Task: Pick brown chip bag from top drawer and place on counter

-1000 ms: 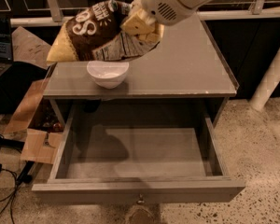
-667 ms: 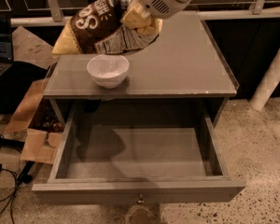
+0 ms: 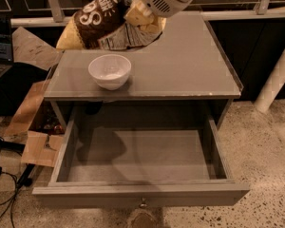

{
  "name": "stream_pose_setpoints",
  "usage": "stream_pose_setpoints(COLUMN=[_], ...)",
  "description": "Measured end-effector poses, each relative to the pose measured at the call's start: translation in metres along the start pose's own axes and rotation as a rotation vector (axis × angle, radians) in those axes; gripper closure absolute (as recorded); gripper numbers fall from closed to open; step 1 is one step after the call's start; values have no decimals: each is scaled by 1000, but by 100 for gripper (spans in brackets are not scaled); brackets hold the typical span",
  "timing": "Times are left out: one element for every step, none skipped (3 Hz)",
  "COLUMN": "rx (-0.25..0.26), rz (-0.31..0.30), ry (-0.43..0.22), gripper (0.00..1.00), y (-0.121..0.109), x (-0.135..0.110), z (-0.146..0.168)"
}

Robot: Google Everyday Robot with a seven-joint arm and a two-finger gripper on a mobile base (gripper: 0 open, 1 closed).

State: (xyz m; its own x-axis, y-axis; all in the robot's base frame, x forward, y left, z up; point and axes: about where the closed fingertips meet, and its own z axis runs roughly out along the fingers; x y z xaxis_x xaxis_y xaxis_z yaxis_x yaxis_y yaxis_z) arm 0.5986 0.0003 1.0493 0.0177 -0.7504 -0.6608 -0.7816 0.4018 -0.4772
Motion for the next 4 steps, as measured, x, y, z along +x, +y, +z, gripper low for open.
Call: stream_pose_setpoints(rx=[79,157,228,263], rz=[37,71,109,125], ry=[53,130,207,272], gripper=[100,100,100,100], y=[-29,-57,-78,-94], x=[12,29,47,59], z=[12,25,41,65])
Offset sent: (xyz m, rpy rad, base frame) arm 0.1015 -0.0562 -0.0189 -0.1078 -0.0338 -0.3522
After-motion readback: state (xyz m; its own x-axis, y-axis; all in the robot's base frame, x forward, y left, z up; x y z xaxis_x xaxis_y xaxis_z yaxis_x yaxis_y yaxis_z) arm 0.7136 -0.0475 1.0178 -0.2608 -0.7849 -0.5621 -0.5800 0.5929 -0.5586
